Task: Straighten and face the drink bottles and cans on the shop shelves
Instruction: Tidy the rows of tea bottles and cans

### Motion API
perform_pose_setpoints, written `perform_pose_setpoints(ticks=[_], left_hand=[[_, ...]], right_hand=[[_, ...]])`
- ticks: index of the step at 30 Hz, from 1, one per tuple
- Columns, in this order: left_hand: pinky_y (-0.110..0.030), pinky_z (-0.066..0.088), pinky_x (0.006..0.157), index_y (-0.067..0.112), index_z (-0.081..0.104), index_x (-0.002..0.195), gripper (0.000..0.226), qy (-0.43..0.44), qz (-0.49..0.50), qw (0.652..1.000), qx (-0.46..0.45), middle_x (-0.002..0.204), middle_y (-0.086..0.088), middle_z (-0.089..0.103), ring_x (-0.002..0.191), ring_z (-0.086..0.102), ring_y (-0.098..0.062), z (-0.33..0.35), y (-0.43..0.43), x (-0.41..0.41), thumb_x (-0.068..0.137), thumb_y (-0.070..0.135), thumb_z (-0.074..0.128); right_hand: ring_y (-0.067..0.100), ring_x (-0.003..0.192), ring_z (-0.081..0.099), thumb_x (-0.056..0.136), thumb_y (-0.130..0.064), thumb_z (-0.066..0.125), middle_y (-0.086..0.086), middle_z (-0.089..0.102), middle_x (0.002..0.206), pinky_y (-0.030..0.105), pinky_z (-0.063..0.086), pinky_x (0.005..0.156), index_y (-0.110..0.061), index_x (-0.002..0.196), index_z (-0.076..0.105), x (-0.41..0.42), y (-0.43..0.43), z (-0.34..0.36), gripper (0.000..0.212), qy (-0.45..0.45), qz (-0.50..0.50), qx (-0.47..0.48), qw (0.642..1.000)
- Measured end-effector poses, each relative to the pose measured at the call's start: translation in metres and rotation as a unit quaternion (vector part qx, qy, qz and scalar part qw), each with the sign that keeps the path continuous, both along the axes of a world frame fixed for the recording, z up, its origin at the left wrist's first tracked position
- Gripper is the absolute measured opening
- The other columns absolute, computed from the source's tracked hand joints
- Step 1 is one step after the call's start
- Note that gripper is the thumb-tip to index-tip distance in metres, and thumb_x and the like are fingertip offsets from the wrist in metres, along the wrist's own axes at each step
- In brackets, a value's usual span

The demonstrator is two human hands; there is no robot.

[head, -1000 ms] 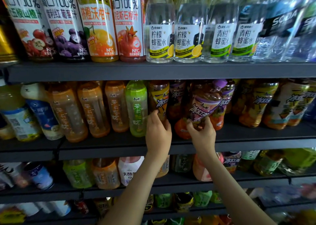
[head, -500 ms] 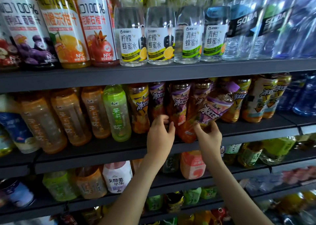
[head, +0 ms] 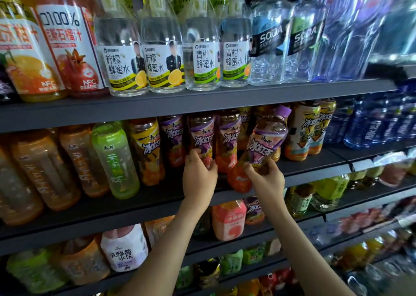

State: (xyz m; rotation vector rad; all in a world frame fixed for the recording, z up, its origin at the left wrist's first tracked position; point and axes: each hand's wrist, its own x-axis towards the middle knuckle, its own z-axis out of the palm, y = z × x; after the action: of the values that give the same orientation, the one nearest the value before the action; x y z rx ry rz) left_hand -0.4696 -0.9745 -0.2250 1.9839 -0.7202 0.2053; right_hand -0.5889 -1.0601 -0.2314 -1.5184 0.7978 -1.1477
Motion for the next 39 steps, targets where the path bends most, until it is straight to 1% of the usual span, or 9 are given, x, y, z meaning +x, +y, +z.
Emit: perform_pose_setpoints(ticks=[5,10,15,19,23,26,29,32,39], left_hand=[[-0.023,0.048,0.076,0.011,0.048,0.126,0.041,-0.001,-0.014,1.000,-0.003,0.120,-0.006,0.057,0.103,0.058,-0.019,0.002,-0.005,-0.005,0.089,0.023,0.063],[-0.025,0.050,0.081,0.015,0.053,0.120,0.031,0.006,-0.053,0.999,-0.002,0.114,-0.001,0.061,0.101,0.060,-0.015,0.003,-0.012,-0.015,0.091,0.024,0.060],[-0.028,0.053,0.084,0.016,0.057,0.113,0.024,0.015,-0.017,1.000,-0.019,0.108,0.001,0.064,0.100,0.061,-0.014,0.003,-0.002,-0.017,0.090,0.022,0.061],[-0.008,0.045,0.069,0.015,0.060,0.108,0.020,0.013,0.008,0.998,-0.060,0.094,0.008,0.064,0.084,0.058,-0.002,0.011,0.018,-0.016,0.093,0.027,0.058],[-0.009,0.044,0.064,0.015,0.061,0.105,0.020,0.015,0.022,0.998,-0.053,0.082,0.013,0.061,0.077,0.059,-0.001,0.011,0.043,-0.011,0.093,0.031,0.056],[-0.029,0.051,0.074,0.012,0.057,0.113,0.028,-0.012,0.104,0.993,-0.052,0.097,-0.003,0.065,0.088,0.063,-0.019,0.009,0.062,0.005,0.091,0.028,0.059],[-0.021,0.042,0.079,0.009,0.050,0.121,0.037,-0.038,0.164,0.984,-0.052,0.112,-0.008,0.060,0.101,0.058,-0.022,0.005,0.078,0.019,0.088,0.021,0.063],[-0.017,0.037,0.082,0.006,0.047,0.128,0.045,-0.047,0.170,0.983,-0.041,0.119,-0.009,0.059,0.110,0.057,-0.023,0.002,0.083,0.029,0.088,0.017,0.064],[-0.037,0.044,0.102,-0.002,0.023,0.145,0.077,-0.019,0.145,0.989,-0.036,0.139,-0.019,0.045,0.126,0.048,-0.031,-0.014,0.063,0.053,0.086,0.017,0.067]], right_hand=[[0.004,0.078,0.064,0.083,-0.025,0.069,-0.006,0.067,0.087,0.010,0.048,0.056,-0.019,0.100,0.061,-0.001,-0.008,-0.001,0.019,0.006,0.024,0.018,1.000],[-0.005,0.067,0.063,0.082,-0.021,0.068,-0.008,0.068,0.081,0.011,0.049,0.054,-0.024,0.090,0.061,-0.004,-0.009,-0.002,0.011,0.015,0.083,0.028,0.996],[0.013,0.078,0.069,0.080,-0.022,0.069,-0.004,0.071,0.080,0.034,0.058,0.073,-0.026,0.087,0.063,-0.005,-0.007,-0.005,0.010,0.037,0.132,0.031,0.990],[0.017,0.079,0.069,0.079,-0.025,0.070,0.000,0.072,0.082,0.045,0.057,0.079,-0.026,0.089,0.065,0.006,0.003,-0.003,0.011,0.049,0.179,0.015,0.983],[0.014,0.074,0.066,0.080,-0.024,0.071,-0.001,0.070,0.078,0.035,0.056,0.070,-0.026,0.088,0.063,0.020,0.031,-0.007,0.012,0.072,0.206,-0.039,0.975],[0.004,0.070,0.063,0.079,-0.023,0.073,-0.009,0.068,0.076,0.019,0.051,0.063,-0.031,0.091,0.061,0.034,0.051,-0.004,0.018,0.079,0.217,-0.070,0.970],[0.000,0.074,0.064,0.079,-0.025,0.073,-0.012,0.070,0.082,0.017,0.052,0.066,-0.028,0.102,0.063,0.046,0.062,-0.002,0.025,0.071,0.214,-0.060,0.972],[-0.002,0.074,0.063,0.079,-0.027,0.073,-0.013,0.069,0.083,0.014,0.048,0.065,-0.027,0.100,0.062,0.053,0.066,0.001,0.023,0.063,0.183,-0.065,0.979],[-0.004,0.079,0.061,0.080,-0.027,0.073,-0.009,0.067,0.092,0.011,0.047,0.064,-0.029,0.103,0.059,0.068,0.064,-0.003,0.027,0.067,0.149,-0.073,0.984]])
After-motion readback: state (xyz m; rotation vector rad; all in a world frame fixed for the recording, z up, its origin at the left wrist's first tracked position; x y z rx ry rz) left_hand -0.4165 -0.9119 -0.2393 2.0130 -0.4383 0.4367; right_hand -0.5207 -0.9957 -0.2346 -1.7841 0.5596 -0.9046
